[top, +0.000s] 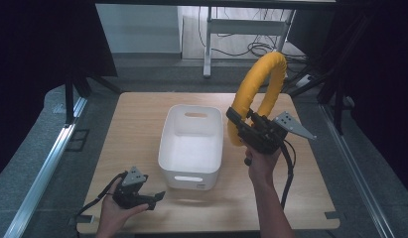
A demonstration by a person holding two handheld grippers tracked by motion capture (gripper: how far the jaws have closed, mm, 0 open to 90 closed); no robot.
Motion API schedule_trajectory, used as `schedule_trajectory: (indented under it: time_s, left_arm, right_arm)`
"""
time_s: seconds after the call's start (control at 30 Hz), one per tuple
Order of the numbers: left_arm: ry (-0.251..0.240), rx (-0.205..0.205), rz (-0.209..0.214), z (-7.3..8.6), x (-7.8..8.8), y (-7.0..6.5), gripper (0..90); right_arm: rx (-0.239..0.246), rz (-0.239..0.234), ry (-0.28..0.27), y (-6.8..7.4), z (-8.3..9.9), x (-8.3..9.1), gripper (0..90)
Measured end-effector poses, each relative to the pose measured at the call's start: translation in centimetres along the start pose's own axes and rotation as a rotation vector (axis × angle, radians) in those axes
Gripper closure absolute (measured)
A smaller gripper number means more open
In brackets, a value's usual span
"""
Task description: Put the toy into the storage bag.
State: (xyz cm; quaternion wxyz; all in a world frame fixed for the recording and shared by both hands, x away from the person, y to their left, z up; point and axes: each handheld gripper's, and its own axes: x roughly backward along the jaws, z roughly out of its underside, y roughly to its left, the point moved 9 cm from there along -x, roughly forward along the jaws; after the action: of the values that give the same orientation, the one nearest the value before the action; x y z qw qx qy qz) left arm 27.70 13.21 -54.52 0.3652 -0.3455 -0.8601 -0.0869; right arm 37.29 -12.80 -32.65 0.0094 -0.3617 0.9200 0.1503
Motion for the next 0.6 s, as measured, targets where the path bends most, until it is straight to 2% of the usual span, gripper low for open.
schedule_trajectory:
  time_s: [0.17, 0.23, 0.27, 0.33, 0.6]
  left_arm:
    - [0.004, 0.002, 0.003, 0.0, 0.0, 0.0, 15.2]
    - [0.004, 0.01, 0.014, 0.1, -0.1, 0.0, 14.9]
    - [-0.001, 0.03, 0.02, 0.2, -0.1, 0.1, 14.9]
    - [0.005, 0.044, 0.005, 0.4, -0.1, 0.6, 15.0]
    - [-0.008, 0.053, 0.008, 0.3, 0.1, 0.6, 15.2]
  right_arm:
    - [-0.004, -0.009, 0.002, 0.4, -0.1, -0.3, 50.3]
    - [-0.004, -0.011, 0.003, 0.5, -0.1, -0.3, 50.4]
    - [-0.004, -0.012, 0.001, 0.6, -0.1, -0.4, 50.3]
    - [-0.002, -0.014, -0.001, 0.8, -0.2, -0.6, 50.4]
    - [0.0, -0.027, -0.003, 1.6, -0.3, -1.3, 50.3]
